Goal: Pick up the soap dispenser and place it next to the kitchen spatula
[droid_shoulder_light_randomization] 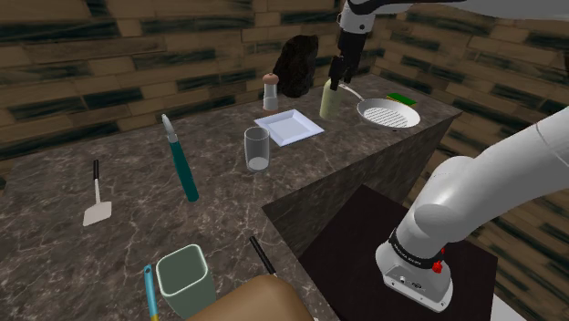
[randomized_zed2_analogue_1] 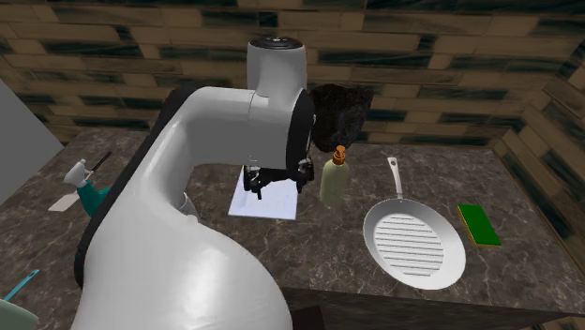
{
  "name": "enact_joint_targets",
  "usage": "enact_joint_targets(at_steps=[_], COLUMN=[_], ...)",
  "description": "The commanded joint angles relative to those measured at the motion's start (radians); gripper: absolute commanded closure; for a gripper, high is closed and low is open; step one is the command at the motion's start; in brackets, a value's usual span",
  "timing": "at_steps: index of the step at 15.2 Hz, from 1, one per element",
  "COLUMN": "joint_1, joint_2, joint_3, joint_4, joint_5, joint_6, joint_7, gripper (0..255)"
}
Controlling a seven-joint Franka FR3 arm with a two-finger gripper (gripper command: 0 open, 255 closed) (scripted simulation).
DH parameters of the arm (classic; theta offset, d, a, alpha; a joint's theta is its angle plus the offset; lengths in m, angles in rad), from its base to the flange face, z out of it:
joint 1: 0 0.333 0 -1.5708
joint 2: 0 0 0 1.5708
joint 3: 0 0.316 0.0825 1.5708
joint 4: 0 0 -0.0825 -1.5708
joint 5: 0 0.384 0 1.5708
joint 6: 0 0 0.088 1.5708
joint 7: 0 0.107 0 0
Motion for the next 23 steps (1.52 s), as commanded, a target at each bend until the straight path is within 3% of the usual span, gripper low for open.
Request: enact_joint_targets(at_steps=[1,10,16,23], joint_1=[-0.003,-0.049,-0.154,-0.139], joint_2=[0.071,0.419,0.703,0.679], joint_3=[-0.032,-0.172,-0.225,-0.219], joint_4=[0.066,0.431,0.772,0.646], joint_5=[0.007,0.109,0.238,0.226], joint_6=[0.000,-0.060,-0.167,-0.063], joint_7=[-0.036,-0.234,-0.360,-0.357], gripper=[0,0,0,0])
